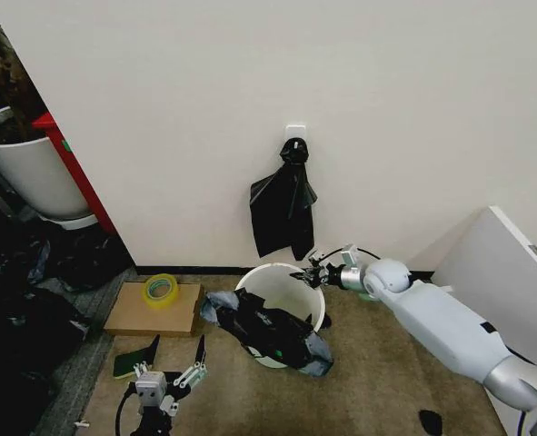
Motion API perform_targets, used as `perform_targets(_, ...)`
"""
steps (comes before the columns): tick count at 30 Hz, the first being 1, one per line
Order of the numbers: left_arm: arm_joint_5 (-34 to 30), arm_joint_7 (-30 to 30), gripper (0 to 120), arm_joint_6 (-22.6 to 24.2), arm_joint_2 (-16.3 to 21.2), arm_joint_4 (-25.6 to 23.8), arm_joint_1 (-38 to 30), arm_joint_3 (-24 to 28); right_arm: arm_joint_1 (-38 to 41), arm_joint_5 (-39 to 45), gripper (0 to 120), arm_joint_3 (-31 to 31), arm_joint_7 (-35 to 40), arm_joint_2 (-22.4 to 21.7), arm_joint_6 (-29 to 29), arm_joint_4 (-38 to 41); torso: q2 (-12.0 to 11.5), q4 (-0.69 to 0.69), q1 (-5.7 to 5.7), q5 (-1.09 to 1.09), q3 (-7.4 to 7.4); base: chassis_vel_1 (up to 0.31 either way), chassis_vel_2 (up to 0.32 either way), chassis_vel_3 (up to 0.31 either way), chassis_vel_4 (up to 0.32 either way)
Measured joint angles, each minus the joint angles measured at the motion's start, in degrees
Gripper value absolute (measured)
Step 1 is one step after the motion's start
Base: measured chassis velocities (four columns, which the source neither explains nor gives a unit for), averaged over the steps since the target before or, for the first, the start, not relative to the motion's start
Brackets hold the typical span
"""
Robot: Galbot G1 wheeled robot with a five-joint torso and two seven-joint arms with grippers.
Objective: Place the garbage bag over the trash bin.
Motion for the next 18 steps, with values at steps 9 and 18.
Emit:
perform_targets(9,-1.4,0.0,100,0.8,0.8,-0.9,-0.9,0.1,-14.5,10.2,2,14.3,12.7,-2.3,-4.4,13.2,0.0,0.01,0.0,-0.01,-0.01,0.0,0.0,0.0,0.0)
perform_targets(18,-1.8,0.0,100,1.2,1.2,-2.0,-1.3,0.1,-26.8,13.9,2,26.4,22.4,2.5,-3.8,20.5,0.0,0.01,0.0,-0.02,-0.01,0.0,0.0,0.0,0.0)
